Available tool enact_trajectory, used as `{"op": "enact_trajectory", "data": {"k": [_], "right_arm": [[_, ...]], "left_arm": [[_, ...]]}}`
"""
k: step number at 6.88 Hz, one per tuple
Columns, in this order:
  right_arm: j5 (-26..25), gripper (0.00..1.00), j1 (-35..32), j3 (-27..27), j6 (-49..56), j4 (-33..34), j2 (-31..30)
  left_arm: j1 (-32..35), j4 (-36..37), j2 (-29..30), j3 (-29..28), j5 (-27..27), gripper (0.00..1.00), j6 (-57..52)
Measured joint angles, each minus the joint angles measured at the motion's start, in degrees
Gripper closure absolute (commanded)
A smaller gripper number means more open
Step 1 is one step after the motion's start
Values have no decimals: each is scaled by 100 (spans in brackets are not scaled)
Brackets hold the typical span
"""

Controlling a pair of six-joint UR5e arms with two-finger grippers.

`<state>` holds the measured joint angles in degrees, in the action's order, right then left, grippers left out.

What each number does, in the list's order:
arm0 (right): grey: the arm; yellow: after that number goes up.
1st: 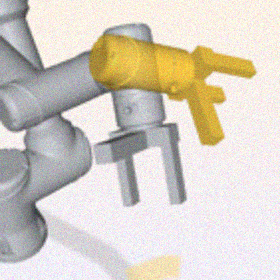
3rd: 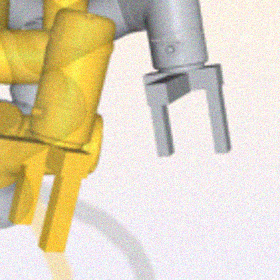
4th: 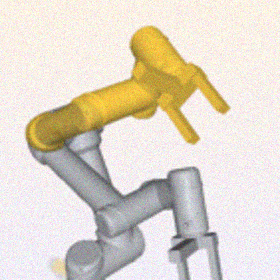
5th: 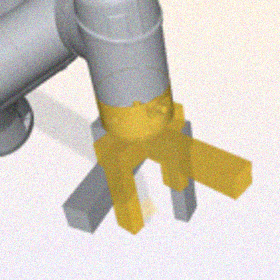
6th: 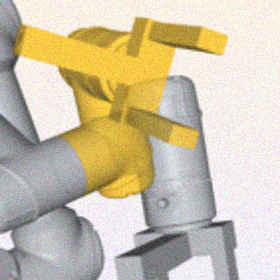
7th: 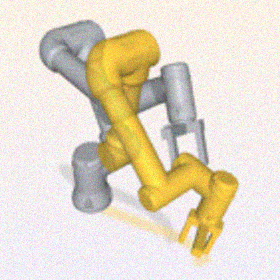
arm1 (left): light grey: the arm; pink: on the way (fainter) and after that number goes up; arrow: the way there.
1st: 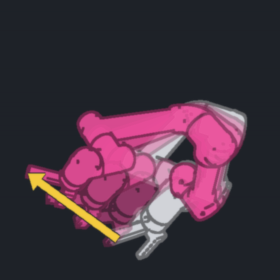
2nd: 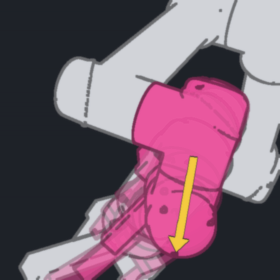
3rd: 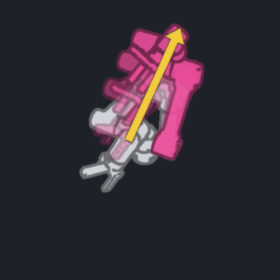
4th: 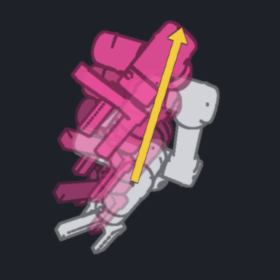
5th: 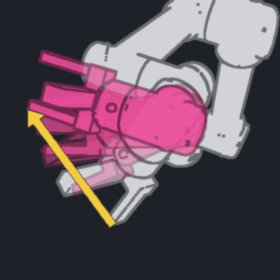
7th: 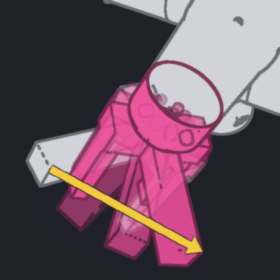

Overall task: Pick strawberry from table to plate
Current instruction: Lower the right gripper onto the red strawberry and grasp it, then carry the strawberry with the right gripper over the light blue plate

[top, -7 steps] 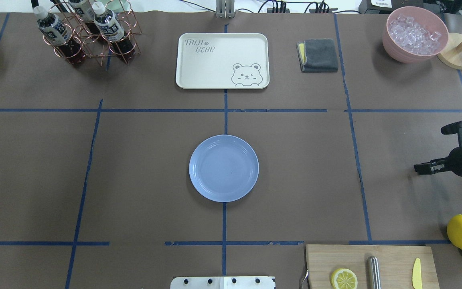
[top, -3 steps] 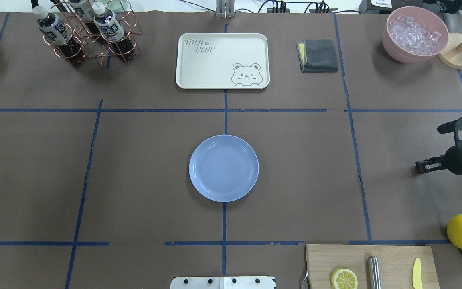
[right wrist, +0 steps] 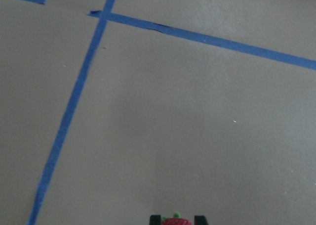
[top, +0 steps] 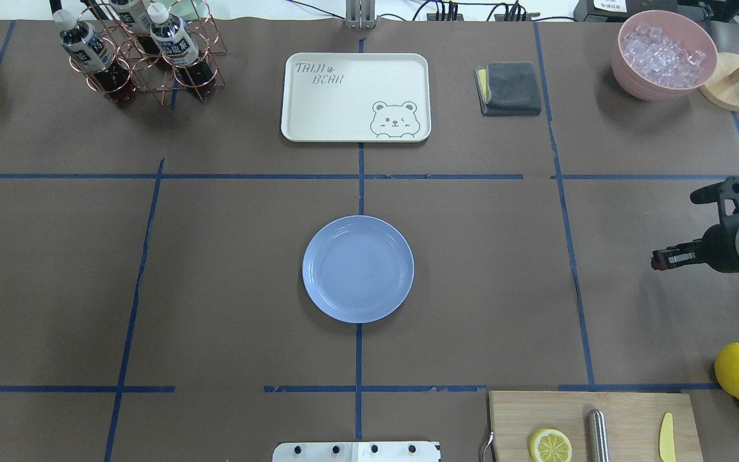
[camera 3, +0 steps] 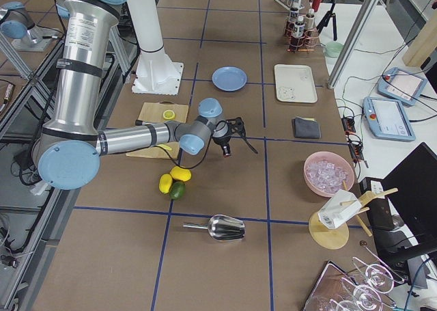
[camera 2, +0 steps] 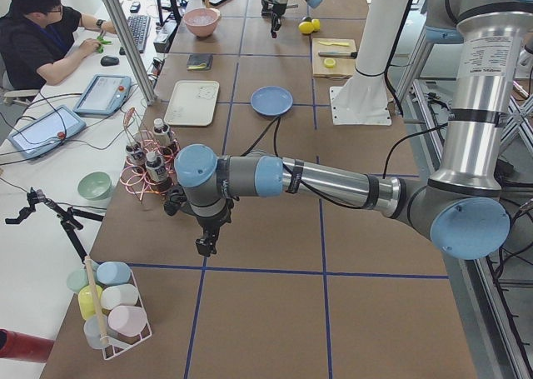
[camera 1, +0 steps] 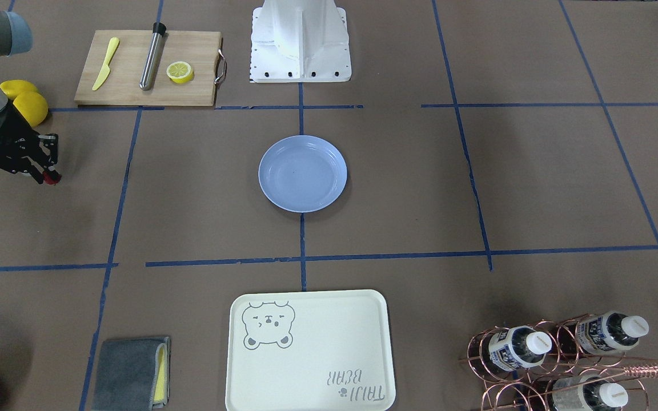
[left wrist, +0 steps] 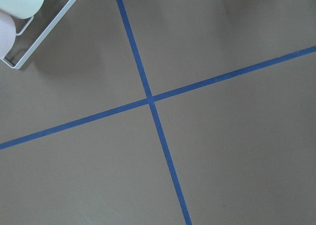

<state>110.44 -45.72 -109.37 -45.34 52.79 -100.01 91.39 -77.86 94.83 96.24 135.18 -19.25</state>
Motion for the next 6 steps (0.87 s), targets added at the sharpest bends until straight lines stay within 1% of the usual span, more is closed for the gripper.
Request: {"op": "enact_trajectory", "data": {"k": [1,2,3,4,5,6], "right_arm": [[10,100,81,-357,-290,784,506],[-41,100,299,-517,-726,1682,1334],[-204,100,593,-521,-1112,2650,2273],[-466,100,929,-351,-1512,3477,3208],[-726,100,1234,8,-1950,3931,4027],[-971,100,1486,407,-2314,4091,4605]], "left_arm": [[1,2,0,1,0,0,0],[1,2,0,1,0,0,0],[1,5,0,1,0,0,0],[1,6,0,3,0,0,0],[1,7,0,13,0,0,0],[1,7,0,23,0,0,0]]}}
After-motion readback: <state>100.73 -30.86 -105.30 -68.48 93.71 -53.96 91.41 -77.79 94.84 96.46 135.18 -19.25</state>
